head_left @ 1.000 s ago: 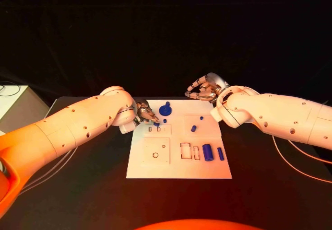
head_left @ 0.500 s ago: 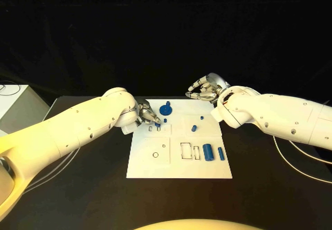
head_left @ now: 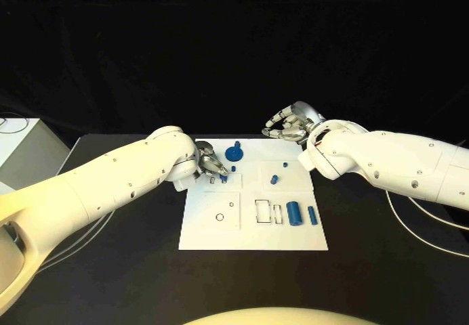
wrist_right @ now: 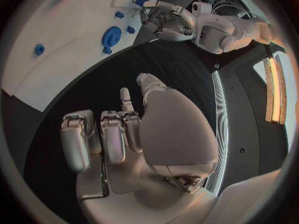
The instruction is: Assemble the parts on the task board
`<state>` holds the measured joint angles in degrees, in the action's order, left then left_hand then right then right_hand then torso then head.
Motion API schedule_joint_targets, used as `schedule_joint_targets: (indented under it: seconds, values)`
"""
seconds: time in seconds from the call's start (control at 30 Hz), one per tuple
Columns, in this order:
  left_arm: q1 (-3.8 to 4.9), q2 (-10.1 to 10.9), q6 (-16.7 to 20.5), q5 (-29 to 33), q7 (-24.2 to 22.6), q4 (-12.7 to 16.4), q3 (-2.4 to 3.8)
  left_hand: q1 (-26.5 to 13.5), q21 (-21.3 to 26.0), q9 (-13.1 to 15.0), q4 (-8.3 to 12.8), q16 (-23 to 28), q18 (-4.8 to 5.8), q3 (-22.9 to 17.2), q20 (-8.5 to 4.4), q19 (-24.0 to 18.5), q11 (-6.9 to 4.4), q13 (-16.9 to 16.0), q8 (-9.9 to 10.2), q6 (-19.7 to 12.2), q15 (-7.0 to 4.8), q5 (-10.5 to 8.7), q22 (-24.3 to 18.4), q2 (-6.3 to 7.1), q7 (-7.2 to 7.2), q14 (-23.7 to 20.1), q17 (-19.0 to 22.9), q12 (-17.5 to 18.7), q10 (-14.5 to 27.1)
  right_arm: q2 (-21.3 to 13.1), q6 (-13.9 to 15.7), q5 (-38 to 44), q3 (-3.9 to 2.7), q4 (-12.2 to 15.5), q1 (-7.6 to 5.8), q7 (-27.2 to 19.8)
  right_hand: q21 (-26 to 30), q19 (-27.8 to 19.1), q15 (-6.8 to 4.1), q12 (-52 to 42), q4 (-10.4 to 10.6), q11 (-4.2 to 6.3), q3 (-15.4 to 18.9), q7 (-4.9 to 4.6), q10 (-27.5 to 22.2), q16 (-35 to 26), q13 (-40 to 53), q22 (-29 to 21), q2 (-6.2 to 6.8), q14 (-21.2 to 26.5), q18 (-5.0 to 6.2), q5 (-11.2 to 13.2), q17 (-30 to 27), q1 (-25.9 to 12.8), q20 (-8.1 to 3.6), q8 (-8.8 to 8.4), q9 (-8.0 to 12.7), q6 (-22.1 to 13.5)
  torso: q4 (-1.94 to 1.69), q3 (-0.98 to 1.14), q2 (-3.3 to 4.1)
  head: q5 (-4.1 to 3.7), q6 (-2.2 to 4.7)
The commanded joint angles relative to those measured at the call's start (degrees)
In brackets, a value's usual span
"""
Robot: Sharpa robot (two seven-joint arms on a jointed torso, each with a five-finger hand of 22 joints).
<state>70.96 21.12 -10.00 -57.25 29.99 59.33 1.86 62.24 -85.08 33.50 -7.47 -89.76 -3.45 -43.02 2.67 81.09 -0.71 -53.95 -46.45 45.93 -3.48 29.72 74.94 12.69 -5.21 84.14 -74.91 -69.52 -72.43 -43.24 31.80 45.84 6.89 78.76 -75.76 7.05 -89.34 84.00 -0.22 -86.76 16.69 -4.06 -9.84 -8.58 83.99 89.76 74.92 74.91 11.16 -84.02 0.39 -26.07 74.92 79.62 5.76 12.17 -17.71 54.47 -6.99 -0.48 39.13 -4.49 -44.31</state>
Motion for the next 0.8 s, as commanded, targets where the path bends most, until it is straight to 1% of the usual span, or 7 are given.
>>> schedule_joint_targets:
  seconds: [0.03, 0.27, 0.43, 0.67, 0.8]
  values:
    - [-0.07, -0.23, 0.72, -1.78, -0.08, 0.27, -0.01, 0.11, -0.24, 11.0, 8.54, -0.24, 0.43, -8.23, -0.04, 0.3, -0.03, -0.04, -0.25, 2.15, -0.39, 0.17, 1.53, -0.72, 1.63, 5.86, -15.09, -0.14, -0.51, -0.03, -0.75, 0.67, -0.02, 0.12, 0.03, -0.16, 0.4, 5.55, -0.06, 0.19, -0.09, 0.13, -0.36, -0.08, 2.86, 0.08, 12.22, 14.41, -0.11, -5.88, -0.11, -0.05, 14.73, -0.53, -0.19, 0.21, -0.06, -0.4, -0.05, -0.01, -0.04, 0.07, -0.09]
    - [-0.24, -0.35, 0.53, -2.52, 0.01, 0.27, -0.04, 0.13, -0.25, 11.02, 8.56, -0.24, 0.44, -8.25, -0.06, 0.32, -0.05, 0.12, -0.25, 2.17, -0.42, 0.18, 1.55, -0.74, 1.65, 5.86, -15.09, -0.05, -0.47, 0.01, -1.05, 0.71, -0.02, 0.13, 0.03, 0.02, 0.44, 5.53, -0.07, 0.18, -0.1, 0.15, -0.48, -0.07, 2.88, 0.06, 12.23, 14.38, -0.08, -5.87, -0.1, -0.01, 14.68, -0.81, -0.19, 0.27, -0.16, -0.44, 0.0, 0.0, -0.02, 0.13, -0.09]
    - [-0.28, -0.26, -0.27, -2.82, 0.11, 0.36, -0.06, 0.16, -0.23, 11.06, 8.59, -0.24, 0.42, -8.3, -0.1, 0.29, -0.09, 0.14, -0.24, 2.21, -0.46, 0.19, 1.51, -0.79, 1.68, 5.86, -15.09, -0.02, -0.5, -0.01, -1.15, 0.72, -0.02, 0.13, 0.04, 0.14, 0.44, 5.53, -0.07, 0.18, -0.1, 0.15, -0.48, -0.07, 2.88, 0.06, 12.23, 14.38, -0.08, -5.87, -0.1, -0.01, 14.68, -0.81, -0.19, 0.27, -0.16, -0.44, -0.01, 0.01, 0.0, 0.08, -0.22]
    - [-0.3, -0.16, -1.14, -3.49, 0.25, 0.41, -0.07, 0.18, -0.26, 11.07, 8.61, -0.24, 0.44, -8.32, -0.11, 0.34, -0.1, 0.28, -0.23, 2.21, -0.47, 0.19, 1.58, -0.79, 1.69, 5.86, -15.09, 0.07, -0.45, -0.02, -1.21, 0.72, -0.02, 0.11, 0.05, 0.2, 0.44, 5.53, -0.07, 0.18, -0.1, 0.15, -0.48, -0.07, 2.88, 0.06, 12.23, 14.38, -0.08, -5.87, -0.1, -0.01, 14.68, -0.81, -0.19, 0.27, -0.16, -0.44, -0.04, -0.03, 0.0, 0.09, -0.27]
    - [-0.31, -0.15, -1.52, -3.67, 0.29, 0.4, -0.08, 0.18, -0.26, 11.07, 8.61, -0.24, 0.44, -8.32, -0.11, 0.34, -0.1, 0.28, -0.23, 2.21, -0.47, 0.19, 1.58, -0.79, 1.69, 5.86, -15.09, 0.07, -0.45, 0.0, -1.24, 0.73, -0.02, 0.08, 0.08, 0.26, 0.44, 5.53, -0.07, 0.18, -0.1, 0.15, -0.48, -0.07, 2.88, 0.06, 12.23, 14.38, -0.08, -5.87, -0.1, -0.01, 14.68, -0.81, -0.19, 0.27, -0.16, -0.44, -0.04, -0.01, 0.01, 0.2, -0.37]
